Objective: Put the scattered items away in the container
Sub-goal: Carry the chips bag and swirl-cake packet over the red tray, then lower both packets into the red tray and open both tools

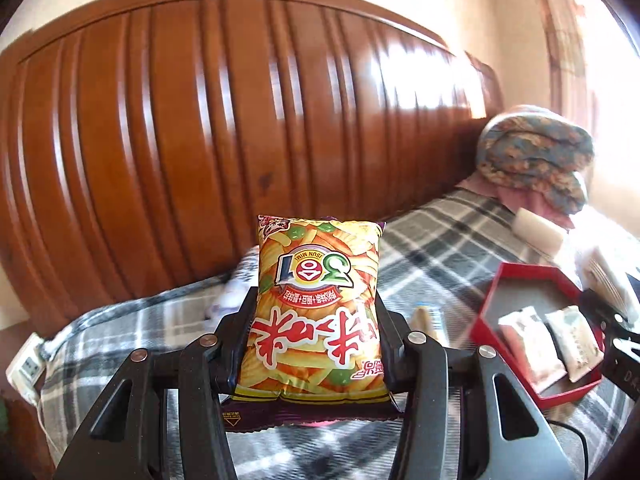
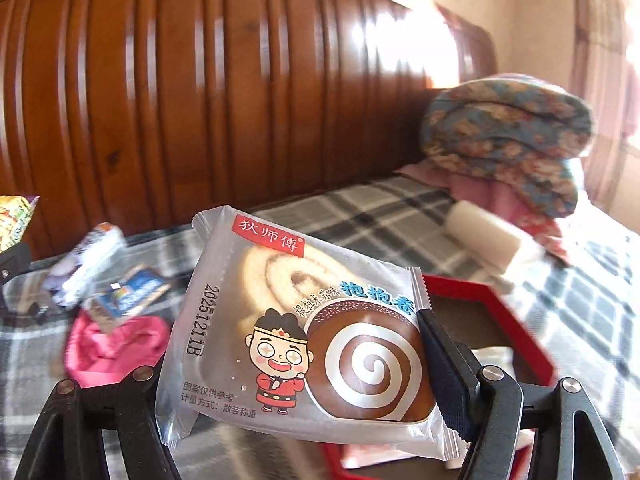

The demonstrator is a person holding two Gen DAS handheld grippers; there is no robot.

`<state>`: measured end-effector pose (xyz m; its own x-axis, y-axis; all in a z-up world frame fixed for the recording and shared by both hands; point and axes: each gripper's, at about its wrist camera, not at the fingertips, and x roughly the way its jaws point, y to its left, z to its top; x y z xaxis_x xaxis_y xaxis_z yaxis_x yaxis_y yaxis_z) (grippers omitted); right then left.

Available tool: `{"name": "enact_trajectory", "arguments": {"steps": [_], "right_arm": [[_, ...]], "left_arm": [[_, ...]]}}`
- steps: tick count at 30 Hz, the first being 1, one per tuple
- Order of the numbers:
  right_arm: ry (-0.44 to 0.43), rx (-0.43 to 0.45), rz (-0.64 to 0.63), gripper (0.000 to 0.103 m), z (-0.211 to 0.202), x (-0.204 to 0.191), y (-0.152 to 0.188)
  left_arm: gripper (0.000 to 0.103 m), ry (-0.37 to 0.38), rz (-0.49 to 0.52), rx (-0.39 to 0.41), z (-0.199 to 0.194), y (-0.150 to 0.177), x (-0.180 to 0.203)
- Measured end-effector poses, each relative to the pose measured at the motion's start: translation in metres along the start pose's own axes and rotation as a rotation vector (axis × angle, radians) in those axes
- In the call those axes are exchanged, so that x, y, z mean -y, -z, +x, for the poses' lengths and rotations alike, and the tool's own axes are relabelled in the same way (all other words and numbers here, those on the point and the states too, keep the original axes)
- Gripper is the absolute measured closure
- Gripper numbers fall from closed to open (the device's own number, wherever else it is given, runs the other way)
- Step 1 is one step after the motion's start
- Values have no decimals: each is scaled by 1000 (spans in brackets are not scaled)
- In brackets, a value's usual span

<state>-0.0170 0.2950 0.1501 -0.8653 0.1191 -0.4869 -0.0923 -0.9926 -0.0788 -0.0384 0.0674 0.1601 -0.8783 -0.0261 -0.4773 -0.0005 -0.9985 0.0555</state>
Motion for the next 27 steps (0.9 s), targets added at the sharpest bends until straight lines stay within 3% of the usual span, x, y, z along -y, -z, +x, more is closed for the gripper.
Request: {"name": "enact_trajectory", "arguments": {"steps": [7, 13, 19, 24, 27], "right_arm": [[91, 2, 92, 22, 11, 75, 10], [113, -101, 242, 22, 44, 127, 43], [187, -93, 189, 21, 59, 128, 48], [192, -111, 185, 21, 73, 130, 51], [193, -129, 209, 21, 81, 136, 55]], "left_arm": [[50, 34, 136, 6, -4, -11, 76], [50, 117, 146, -52, 23, -11, 128], [50, 233, 199, -103, 57, -3, 201], [49, 271, 307, -100, 69, 3, 256], [49, 245, 365, -70, 70, 6, 271]]}}
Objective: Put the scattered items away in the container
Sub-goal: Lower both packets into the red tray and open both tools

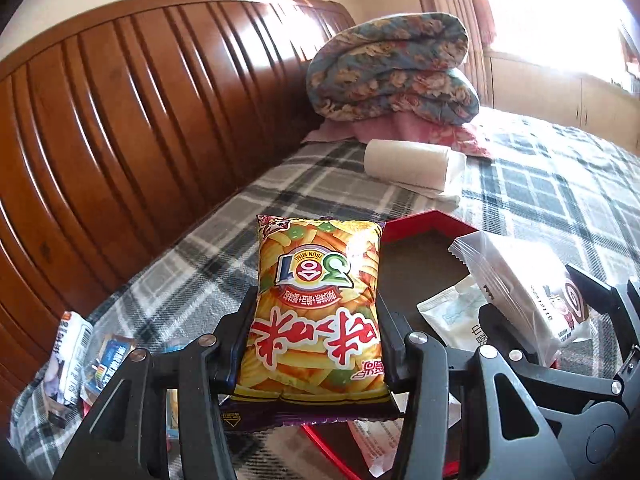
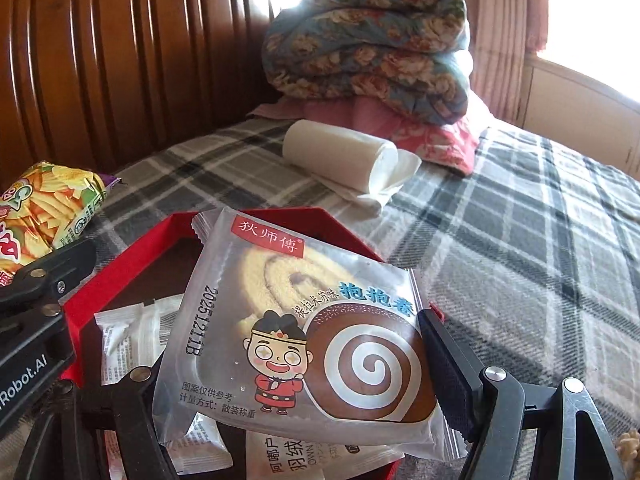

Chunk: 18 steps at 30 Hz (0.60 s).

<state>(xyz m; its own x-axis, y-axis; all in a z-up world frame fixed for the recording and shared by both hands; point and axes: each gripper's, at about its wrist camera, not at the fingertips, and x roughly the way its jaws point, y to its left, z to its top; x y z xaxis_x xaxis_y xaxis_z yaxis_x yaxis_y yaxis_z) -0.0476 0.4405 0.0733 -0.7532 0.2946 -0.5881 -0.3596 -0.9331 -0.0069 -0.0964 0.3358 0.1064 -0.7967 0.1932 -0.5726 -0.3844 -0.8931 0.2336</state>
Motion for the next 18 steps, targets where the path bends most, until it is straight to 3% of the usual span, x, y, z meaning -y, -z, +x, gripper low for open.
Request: {"name": "enact_trajectory", "arguments": {"steps": [5, 9, 12, 14, 18], "right_arm": [[22, -10, 9, 21, 3, 4, 1], [-2, -13, 31, 19, 5, 7, 2], [-72, -24, 79, 13, 10, 11, 8], [-98, -24, 102, 7, 11, 12, 11], [-83, 17, 96, 1, 2, 12, 9]], "left_arm": [[49, 11, 2, -25, 3, -1, 5], [41, -45, 45, 0, 1, -2, 8], [0, -44, 52, 18, -3, -3, 6], [0, -23, 46, 52, -9, -2, 5], [0, -68, 69, 99, -20, -2, 9]]}}
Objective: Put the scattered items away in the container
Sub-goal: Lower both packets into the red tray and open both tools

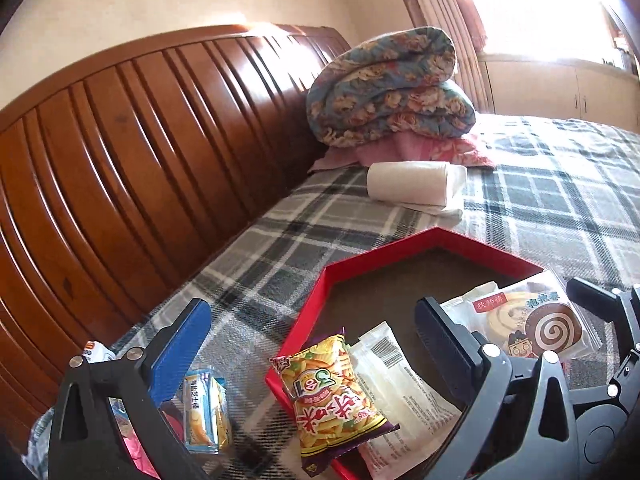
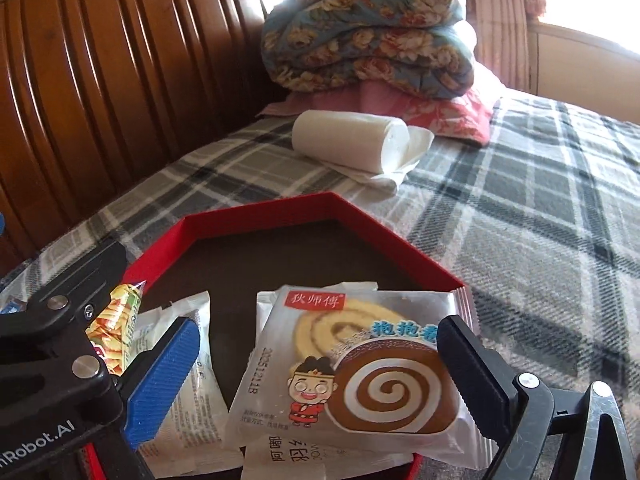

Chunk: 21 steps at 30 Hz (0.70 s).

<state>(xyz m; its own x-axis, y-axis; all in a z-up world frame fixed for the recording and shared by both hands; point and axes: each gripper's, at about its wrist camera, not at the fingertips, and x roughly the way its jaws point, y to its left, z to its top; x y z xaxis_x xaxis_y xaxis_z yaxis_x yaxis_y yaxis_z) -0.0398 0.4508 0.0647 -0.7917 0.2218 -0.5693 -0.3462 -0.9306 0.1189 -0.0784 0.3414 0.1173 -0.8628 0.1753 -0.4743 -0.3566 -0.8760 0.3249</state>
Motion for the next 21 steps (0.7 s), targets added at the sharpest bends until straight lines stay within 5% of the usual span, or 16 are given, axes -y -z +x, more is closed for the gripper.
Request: {"name": "enact_trajectory", "arguments": {"steps": [5, 15, 21], "right_arm": [[31, 16, 6, 0, -6, 5, -3], [35, -17, 94, 0, -1, 27, -3], [89, -43, 54, 0, -5, 21, -5]], "left_arm": [[0, 54, -18, -5, -7, -3, 0], [0, 12, -66, -51, -14, -5, -7], [0, -118, -57, -61, -19, 7, -30]]}}
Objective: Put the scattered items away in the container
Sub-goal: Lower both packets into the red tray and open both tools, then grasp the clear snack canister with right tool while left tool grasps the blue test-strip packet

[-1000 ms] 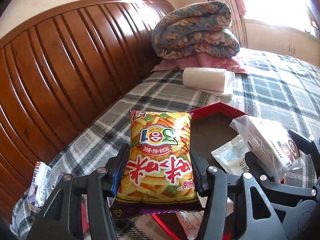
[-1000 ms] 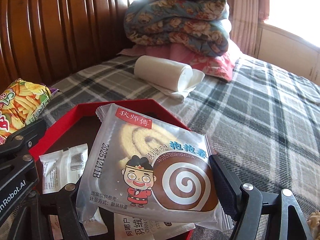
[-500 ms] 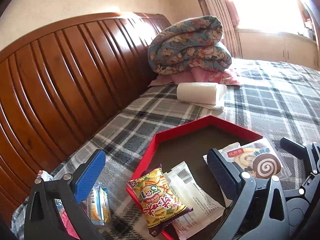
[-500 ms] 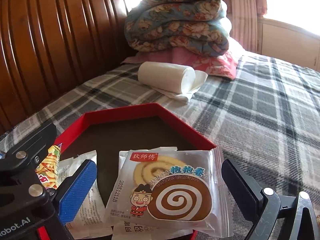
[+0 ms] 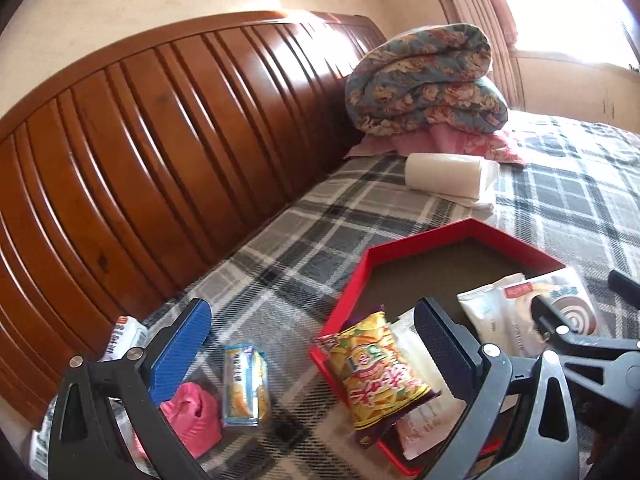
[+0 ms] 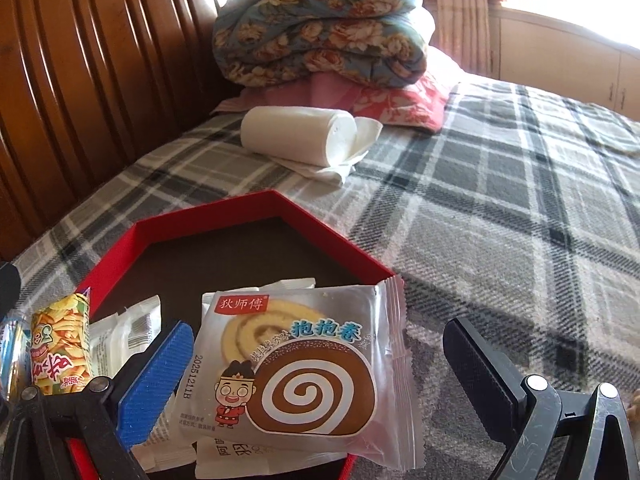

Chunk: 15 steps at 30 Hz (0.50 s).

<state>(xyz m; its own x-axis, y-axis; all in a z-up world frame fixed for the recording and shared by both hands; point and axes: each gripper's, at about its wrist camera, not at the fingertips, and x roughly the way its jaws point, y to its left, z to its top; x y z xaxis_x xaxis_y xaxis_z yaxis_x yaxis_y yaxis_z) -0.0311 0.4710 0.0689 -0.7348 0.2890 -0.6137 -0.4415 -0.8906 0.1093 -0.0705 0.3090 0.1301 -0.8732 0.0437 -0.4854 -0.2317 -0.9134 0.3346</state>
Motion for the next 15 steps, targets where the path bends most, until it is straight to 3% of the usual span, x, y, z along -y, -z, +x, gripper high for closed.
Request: {"name": "enact_trajectory", "arguments": {"steps": [9, 15], "right_arm": [[-58, 49, -24, 0, -29, -21, -4], [-175, 28, -93, 0, -49, -66, 6]], "left_arm": [[0, -102, -50, -49, -9, 28, -67], [0, -175, -138, -92, -20, 57, -134]]}}
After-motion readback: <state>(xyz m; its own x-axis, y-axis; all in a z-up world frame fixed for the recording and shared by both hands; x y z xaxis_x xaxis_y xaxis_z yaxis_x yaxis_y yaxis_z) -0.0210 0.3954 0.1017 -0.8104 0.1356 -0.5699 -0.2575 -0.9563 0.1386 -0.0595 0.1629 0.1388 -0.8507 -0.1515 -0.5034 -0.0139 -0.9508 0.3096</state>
